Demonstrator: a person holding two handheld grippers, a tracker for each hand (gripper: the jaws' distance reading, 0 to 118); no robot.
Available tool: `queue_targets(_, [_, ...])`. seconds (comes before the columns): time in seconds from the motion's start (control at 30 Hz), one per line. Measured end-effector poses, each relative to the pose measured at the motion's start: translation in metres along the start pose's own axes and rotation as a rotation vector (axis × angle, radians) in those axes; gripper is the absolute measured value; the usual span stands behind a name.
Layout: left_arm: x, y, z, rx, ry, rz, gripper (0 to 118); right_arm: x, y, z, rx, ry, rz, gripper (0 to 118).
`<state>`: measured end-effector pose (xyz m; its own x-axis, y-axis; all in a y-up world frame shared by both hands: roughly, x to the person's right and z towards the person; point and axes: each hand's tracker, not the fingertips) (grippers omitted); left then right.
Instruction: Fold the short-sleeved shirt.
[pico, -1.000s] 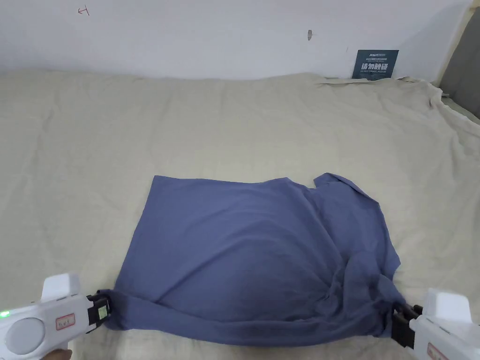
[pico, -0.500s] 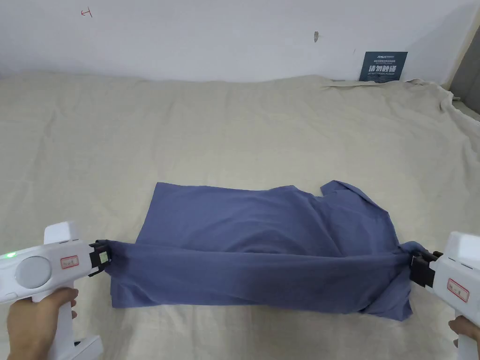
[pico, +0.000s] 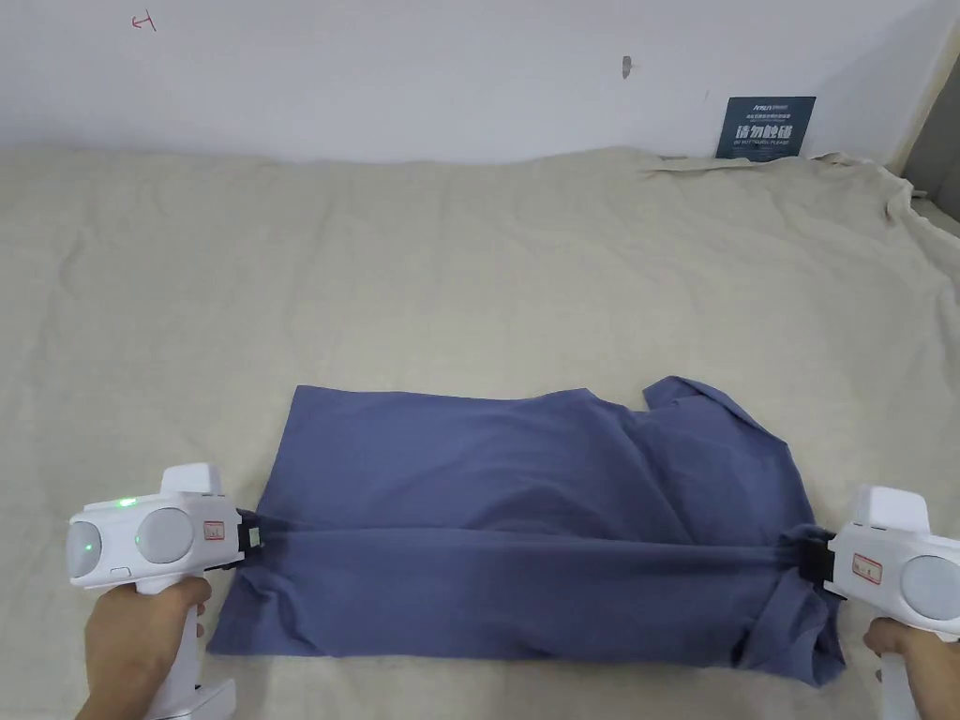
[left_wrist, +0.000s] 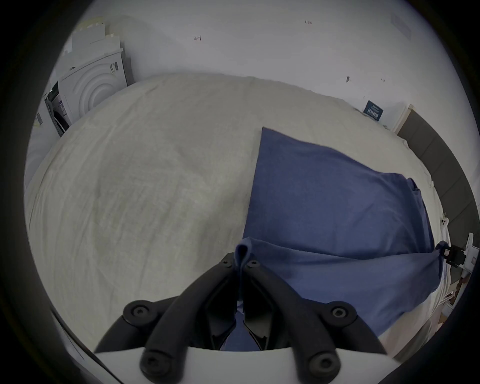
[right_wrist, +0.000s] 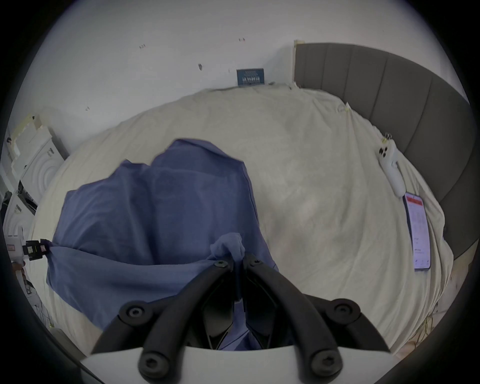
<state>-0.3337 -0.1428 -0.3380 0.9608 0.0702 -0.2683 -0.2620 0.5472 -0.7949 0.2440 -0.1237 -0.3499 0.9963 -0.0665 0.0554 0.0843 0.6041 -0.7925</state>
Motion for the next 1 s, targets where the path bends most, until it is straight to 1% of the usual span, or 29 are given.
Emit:
queue_targets(0.1, [0.003,-0.004,-0.008,-0.022,0.031,-0.048,1,0.003,-0.004,-0.016,-0.038,-0.01,0.002,3])
queue_targets(0.2, [0.005,-0.003,-0.004,-0.02,0.037,-0.035,2,-0.003,-0.008,-0.015,-0.051,-0.016,-0.002,4])
queue_targets(0.23, [0.004,-0.001,-0.002,-0.023,0.024,-0.029,5,-0.009,-0.009,-0.008,-0.046,-0.021,-0.002,4])
queue_targets(0.27, [0.004,0.0,0.0,-0.024,0.016,-0.026,13,-0.011,-0.008,-0.003,-0.04,-0.028,0.002,6])
queue_targets(0.3, [0.004,0.001,0.003,-0.027,0.018,-0.028,29,-0.013,-0.006,0.002,-0.022,-0.037,0.016,14])
queue_targets(0.33, [0.005,0.002,0.006,-0.031,0.025,-0.033,51,-0.015,-0.005,0.007,-0.002,-0.048,0.03,28])
queue_targets(0.37, [0.006,0.003,0.009,-0.03,0.043,-0.04,74,-0.012,-0.001,0.012,0.015,-0.049,0.035,48])
queue_targets(0.4, [0.007,0.003,0.013,-0.022,0.06,-0.046,98,-0.012,0.002,0.02,0.032,-0.036,0.032,77])
queue_targets(0.43, [0.01,0.003,0.021,0.003,0.065,-0.051,107,-0.012,0.004,0.03,0.064,-0.019,0.027,91])
queue_targets(0.47, [0.011,0.004,0.028,0.04,0.055,-0.058,109,-0.011,0.007,0.04,0.096,-0.007,0.023,97])
queue_targets(0.67, [0.015,0.004,0.083,0.167,-0.004,-0.063,109,-0.008,0.011,0.109,0.28,0.037,0.013,97])
queue_targets(0.73, [0.02,-0.001,0.107,0.215,-0.023,-0.067,109,-0.009,0.007,0.133,0.326,0.059,0.023,97])
queue_targets(0.9, [0.026,-0.018,0.149,0.256,-0.046,-0.087,107,-0.008,-0.011,0.173,0.413,0.071,0.051,97])
queue_targets(0.93, [0.026,-0.023,0.155,0.276,-0.048,-0.081,105,-0.008,-0.016,0.179,0.424,0.07,0.049,97])
queue_targets(0.97, [0.028,-0.028,0.161,0.295,-0.046,-0.076,100,-0.008,-0.021,0.185,0.441,0.07,0.047,96])
queue_targets(1.0, [0.028,-0.034,0.167,0.334,-0.041,-0.071,88,-0.009,-0.027,0.19,0.46,0.069,0.05,94])
